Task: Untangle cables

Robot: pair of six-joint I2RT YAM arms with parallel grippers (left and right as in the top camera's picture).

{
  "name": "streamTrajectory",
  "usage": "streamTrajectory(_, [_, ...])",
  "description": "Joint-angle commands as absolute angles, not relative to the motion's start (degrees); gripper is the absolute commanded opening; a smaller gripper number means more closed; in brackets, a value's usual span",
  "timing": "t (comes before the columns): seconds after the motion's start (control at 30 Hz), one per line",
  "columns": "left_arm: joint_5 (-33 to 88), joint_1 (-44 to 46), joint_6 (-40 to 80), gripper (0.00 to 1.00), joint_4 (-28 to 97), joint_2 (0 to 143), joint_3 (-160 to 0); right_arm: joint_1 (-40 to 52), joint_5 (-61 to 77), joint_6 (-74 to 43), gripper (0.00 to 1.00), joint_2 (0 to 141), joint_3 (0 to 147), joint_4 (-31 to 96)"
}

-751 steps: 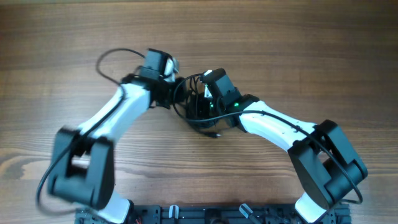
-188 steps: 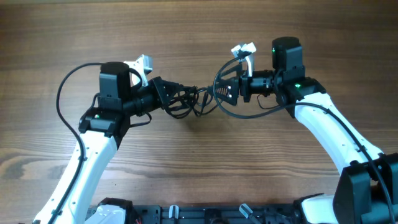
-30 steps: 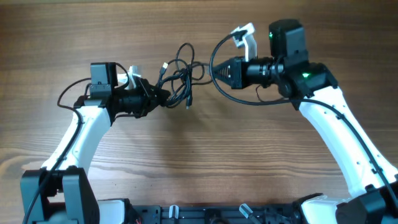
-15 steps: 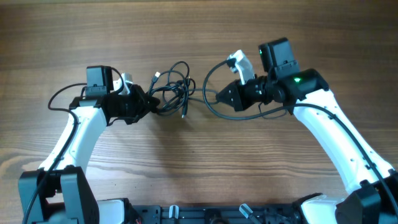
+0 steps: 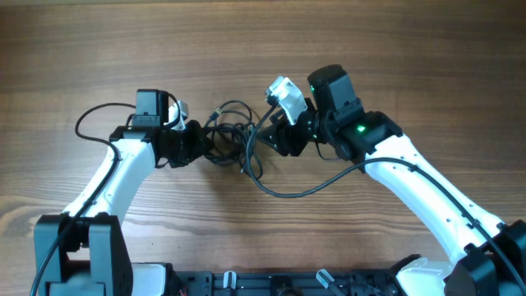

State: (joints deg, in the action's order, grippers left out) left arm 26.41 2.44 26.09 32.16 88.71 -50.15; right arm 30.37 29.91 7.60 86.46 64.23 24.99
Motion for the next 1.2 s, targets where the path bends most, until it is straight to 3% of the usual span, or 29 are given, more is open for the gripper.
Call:
streamTrajectory(0.0, [25.36, 3.92, 24.43, 0.04, 31.92, 89.03, -49.89, 33.30, 26.59, 5.28, 0.58, 85.93, 65.06, 25.91])
streamTrajectory(0.2, [23.49, 4.40, 24.84, 0.04, 32.34, 89.03, -49.82, 40.29, 18.35, -2.02, 0.54, 93.86, 64.93, 29.02])
streamTrajectory(0.4, [22.22, 4.38, 24.82, 0.04, 33.34, 89.03, -49.82, 40.56, 18.41, -2.11, 0.51, 100.20, 64.90, 25.61])
streamTrajectory(0.6, [22.00, 4.38, 24.84, 0.04, 33.67, 89.03, -49.82, 40.62, 18.44, -3.66, 0.40, 103.24, 64.79, 23.59])
streamTrajectory(0.63, [21.98, 4.38, 24.84, 0.04, 33.69, 89.03, -49.82, 40.62, 18.41, -3.64, 0.37, 103.33, 64.79, 23.57])
streamTrajectory(0.67, [21.98, 4.38, 24.84, 0.04, 33.69, 89.03, -49.82, 40.60, 17.91, -3.62, 0.23, 103.42, 64.79, 23.14])
streamTrajectory(0.73, [21.98, 4.38, 24.84, 0.04, 33.67, 89.03, -49.82, 40.47, 17.76, -4.05, 0.04, 103.39, 64.82, 20.93])
streamTrajectory(0.8, [21.41, 4.38, 24.84, 0.04, 33.76, 89.03, -49.82, 39.70, 19.20, -7.40, 0.04, 102.96, 65.25, 19.66])
streamTrajectory(1.0, [11.22, 4.38, 30.52, 0.04, 35.83, 89.03, -49.82, 29.32, 47.64, -7.57, 0.04, 88.36, 66.32, 19.00])
streamTrajectory(1.17, [9.89, 4.38, 32.23, 0.04, 35.81, 89.03, -49.78, 23.42, 47.79, -7.77, 0.04, 80.97, 66.30, 24.05])
